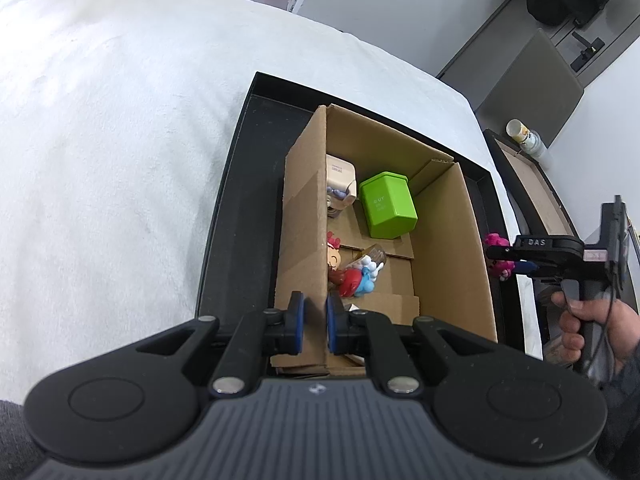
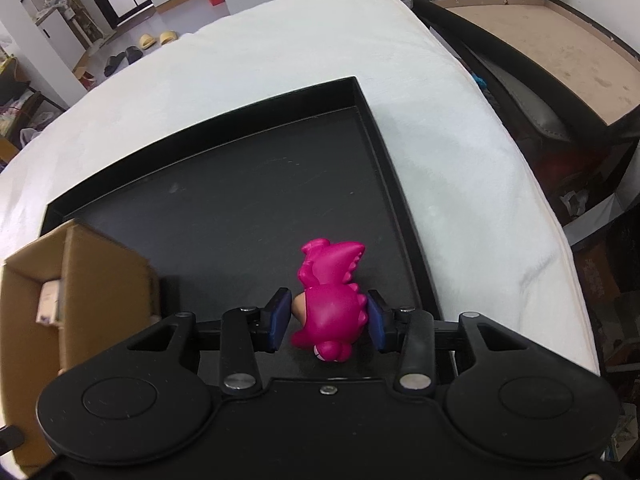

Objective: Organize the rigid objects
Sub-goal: 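Lift the pink dinosaur and carry it over the cardboard box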

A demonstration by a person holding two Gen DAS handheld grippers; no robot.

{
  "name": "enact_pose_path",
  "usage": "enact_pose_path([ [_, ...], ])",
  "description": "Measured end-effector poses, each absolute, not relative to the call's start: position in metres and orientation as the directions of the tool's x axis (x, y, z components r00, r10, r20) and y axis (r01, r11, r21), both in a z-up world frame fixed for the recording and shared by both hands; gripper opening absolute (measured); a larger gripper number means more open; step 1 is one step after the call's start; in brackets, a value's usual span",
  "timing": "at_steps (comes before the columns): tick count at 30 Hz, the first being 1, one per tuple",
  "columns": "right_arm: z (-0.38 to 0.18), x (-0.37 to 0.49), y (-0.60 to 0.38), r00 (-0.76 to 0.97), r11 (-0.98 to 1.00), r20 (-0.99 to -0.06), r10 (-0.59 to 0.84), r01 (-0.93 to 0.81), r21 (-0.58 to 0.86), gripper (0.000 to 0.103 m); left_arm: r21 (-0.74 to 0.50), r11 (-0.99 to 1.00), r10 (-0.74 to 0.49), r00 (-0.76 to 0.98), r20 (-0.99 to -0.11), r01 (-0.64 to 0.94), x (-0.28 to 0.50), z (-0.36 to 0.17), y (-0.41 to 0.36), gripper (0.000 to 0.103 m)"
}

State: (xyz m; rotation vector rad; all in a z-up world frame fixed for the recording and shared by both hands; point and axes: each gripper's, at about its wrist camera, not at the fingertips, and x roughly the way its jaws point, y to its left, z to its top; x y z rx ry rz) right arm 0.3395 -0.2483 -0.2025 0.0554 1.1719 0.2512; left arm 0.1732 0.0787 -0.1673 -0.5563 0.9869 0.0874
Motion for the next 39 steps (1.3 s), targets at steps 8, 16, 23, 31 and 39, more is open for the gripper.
enact_pose_path([
  [8,-0.176,0.315,-0.238,0.392,0.962,-0.88,0.269,-0.159,0.223,0.04,-0.41,0.857,-0.184,0.559,-0.808,-0.311,0.174,-0.168,0.079,0.01],
  [16,-0.159,0.301,-0.236,0.421,0.963,-0.866,0.27,-0.139,0.232,0.04,-0.423,0.849,-0.194,0.557,-0.807,-0.317,0.175,-0.17,0.082,0.011],
  [23,-0.144,0.281,-0.225,0.435,0.968,-0.867,0.243,-0.165,0.189,0.04,-0.434,0.844,-0.205,0.56,-0.803,-0.314,0.174,-0.171,0.084,0.011],
  [31,-0.121,0.258,-0.207,0.465,0.958,-0.844,0.268,-0.22,0.183,0.04,-0.438,0.843,-0.207,0.563,-0.8,-0.312,0.174,-0.172,0.084,0.011],
  [39,-0.11,0.247,-0.183,0.467,0.942,-0.829,0.308,-0.271,0.197,0.04,-0.444,0.841,-0.208,0.573,-0.793,-0.309,0.171,-0.172,0.083,0.011],
])
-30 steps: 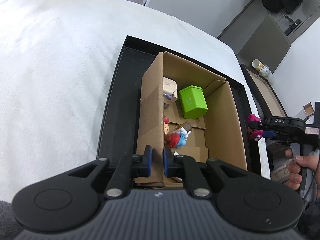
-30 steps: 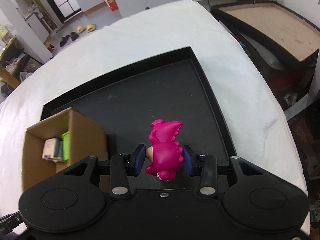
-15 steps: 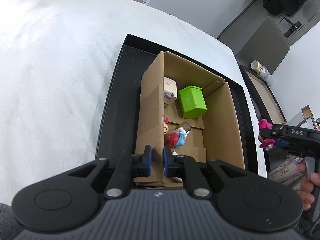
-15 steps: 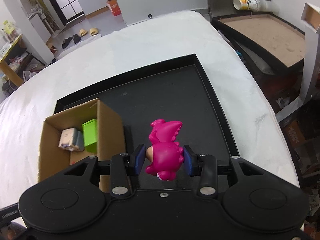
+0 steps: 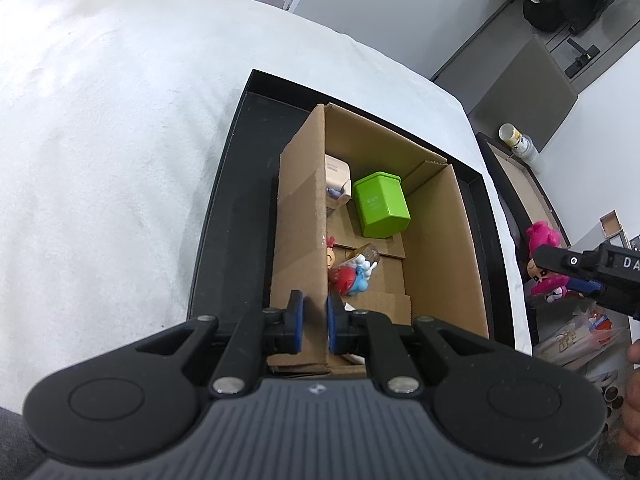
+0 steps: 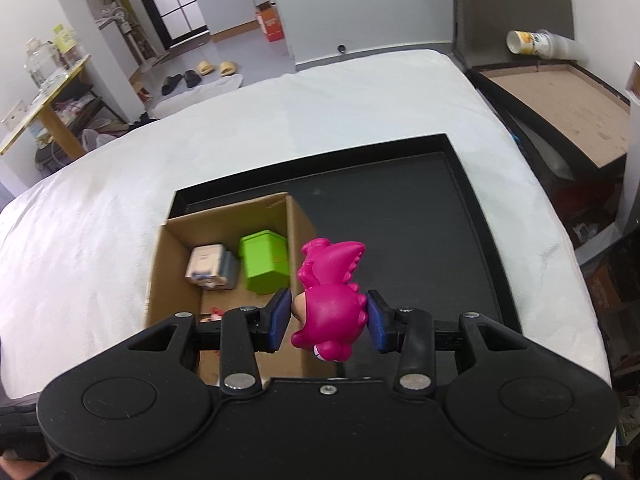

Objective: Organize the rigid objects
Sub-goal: 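Lift the pink dinosaur and carry it over the cardboard box, then lower the pink dinosaur into the box and open the right gripper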

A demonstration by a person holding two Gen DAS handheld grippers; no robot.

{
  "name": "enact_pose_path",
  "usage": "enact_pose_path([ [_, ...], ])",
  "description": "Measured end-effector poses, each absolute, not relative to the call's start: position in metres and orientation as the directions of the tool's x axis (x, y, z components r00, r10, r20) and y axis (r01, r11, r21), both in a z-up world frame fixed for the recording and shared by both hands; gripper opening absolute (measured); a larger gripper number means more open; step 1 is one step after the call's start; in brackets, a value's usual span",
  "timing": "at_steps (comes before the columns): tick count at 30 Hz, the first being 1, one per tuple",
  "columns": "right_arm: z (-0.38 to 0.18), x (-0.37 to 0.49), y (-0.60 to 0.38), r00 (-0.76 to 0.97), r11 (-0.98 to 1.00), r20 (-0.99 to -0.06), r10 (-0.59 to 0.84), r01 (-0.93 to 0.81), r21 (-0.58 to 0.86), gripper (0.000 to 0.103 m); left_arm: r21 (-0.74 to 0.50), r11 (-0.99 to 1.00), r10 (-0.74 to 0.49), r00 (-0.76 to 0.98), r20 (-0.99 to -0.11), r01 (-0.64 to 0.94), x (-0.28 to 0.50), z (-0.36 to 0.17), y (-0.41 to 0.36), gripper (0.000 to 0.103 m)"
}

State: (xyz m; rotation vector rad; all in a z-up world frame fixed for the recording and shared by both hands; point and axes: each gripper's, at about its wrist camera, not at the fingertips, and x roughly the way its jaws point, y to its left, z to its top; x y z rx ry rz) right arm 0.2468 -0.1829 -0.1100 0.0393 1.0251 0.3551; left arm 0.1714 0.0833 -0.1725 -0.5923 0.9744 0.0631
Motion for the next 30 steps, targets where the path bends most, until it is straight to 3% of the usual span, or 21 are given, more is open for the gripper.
enact_pose_path([
  [13,-0.113,0.24,-0.144,0.44,0.919,-0.826,0.353,-0.329,0.218,0.04,-0.47,0.83,-0.236,0.576,-0.783,-0.3,0.171,-0.173,0.087,0.011],
  [30,-0.15,0.242,-0.102,0.414,0.905,-0.868,0.275,-0.417,0.088,0.04,-0.473,0.832,-0.247,0.571,-0.783,-0.29,0.173,-0.175,0.086,0.011],
])
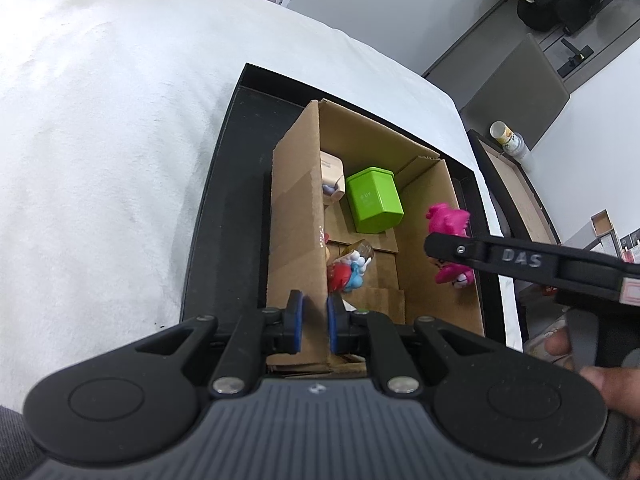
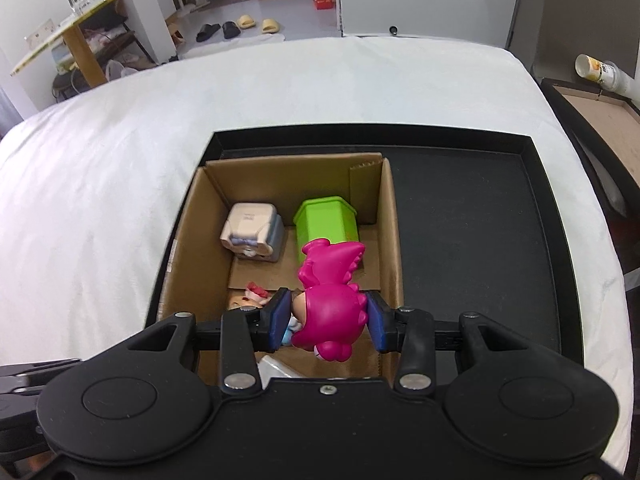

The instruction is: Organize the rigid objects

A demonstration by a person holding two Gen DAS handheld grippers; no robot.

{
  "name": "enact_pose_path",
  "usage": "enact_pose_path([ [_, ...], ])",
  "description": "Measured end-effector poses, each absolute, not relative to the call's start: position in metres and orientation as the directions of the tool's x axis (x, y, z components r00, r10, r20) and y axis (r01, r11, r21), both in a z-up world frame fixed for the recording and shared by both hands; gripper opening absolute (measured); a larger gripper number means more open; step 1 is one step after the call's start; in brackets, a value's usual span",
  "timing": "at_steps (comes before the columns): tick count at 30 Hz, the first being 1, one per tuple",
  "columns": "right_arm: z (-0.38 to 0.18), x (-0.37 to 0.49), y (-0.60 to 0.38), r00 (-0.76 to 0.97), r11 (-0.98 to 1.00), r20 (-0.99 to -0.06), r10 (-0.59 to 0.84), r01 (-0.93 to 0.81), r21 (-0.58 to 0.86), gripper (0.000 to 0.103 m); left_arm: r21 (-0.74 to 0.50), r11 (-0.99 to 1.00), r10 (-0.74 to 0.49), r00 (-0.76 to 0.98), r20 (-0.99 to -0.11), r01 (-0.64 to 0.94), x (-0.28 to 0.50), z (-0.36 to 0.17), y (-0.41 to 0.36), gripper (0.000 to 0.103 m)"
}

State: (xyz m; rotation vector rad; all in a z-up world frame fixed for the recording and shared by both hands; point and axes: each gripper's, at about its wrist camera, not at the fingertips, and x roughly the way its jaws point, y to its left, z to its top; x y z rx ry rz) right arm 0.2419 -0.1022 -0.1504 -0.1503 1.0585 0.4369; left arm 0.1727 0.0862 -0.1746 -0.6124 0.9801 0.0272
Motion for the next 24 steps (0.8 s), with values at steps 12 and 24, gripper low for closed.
enact_pose_path([
  [12,-0.138,0.238,-0.122,0.441,0.917,-0.842,0.311,-0.373,0.144,0.051,-0.463,0.821,-0.242,0.532,-0.812,-0.335,0.18,-0.172,0.084,0.011],
  [24,-0.118,0.234,-0.158,0.459,0.912,-0.804,0.378,-0.333,0.239,0.067,-0.39,0.858,-0.196,0.489,-0.85,-0.335,0.186,-0.161,0.07,0.011],
])
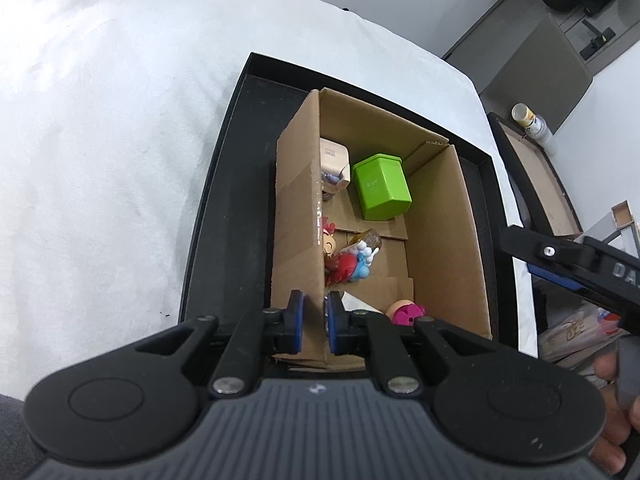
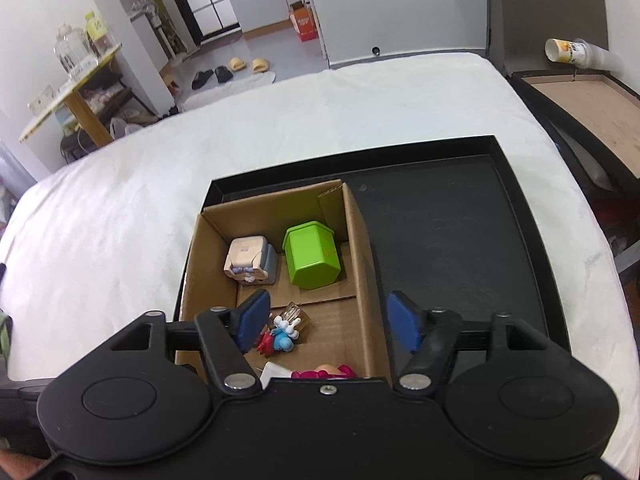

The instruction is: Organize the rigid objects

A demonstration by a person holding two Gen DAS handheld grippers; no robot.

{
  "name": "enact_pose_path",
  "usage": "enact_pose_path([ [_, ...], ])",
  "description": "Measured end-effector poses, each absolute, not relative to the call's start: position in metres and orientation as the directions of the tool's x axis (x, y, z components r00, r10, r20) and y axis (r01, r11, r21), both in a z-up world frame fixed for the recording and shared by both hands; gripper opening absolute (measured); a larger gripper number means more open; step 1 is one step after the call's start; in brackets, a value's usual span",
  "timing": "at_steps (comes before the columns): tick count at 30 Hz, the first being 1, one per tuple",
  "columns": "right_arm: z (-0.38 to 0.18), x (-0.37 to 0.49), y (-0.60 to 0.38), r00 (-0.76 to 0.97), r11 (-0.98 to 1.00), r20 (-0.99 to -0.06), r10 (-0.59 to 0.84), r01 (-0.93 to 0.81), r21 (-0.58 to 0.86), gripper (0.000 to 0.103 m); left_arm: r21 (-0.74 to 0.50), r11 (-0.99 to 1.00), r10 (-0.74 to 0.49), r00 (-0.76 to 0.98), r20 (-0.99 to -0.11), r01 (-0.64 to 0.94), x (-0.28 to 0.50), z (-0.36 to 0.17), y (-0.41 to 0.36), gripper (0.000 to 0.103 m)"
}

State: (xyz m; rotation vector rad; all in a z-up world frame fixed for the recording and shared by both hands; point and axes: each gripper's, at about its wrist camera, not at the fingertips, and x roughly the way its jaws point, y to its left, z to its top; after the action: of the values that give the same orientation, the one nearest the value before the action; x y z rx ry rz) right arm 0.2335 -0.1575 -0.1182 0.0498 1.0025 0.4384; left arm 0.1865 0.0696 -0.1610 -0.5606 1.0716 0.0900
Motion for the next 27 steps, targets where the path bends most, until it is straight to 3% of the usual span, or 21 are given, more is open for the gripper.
enact_pose_path([
  [19,-0.09,0.213,-0.215,0.494,0.895,-0.747,0.444,-0.281,0.346,0.099,-0.334,0.907,-0.148,0.55,-0.822,-0.257,0.169,-0.086,0.041,0.014],
  [25,-0.077,0.202,-0.23,0.522,0.894,-0.725,0.449,-0.255,0.37,0.103,-0.338,0.909,-0.139,0.583,-0.8,-0.246,0.156,-0.064,0.04,0.032],
  [27,-0.072,0.198,-0.232,0.53,0.895,-0.722,0.445,-0.252,0.367,0.103,-0.333,0.912,-0.133,0.595,-0.793,-0.241,0.15,-0.055,0.039,0.045],
])
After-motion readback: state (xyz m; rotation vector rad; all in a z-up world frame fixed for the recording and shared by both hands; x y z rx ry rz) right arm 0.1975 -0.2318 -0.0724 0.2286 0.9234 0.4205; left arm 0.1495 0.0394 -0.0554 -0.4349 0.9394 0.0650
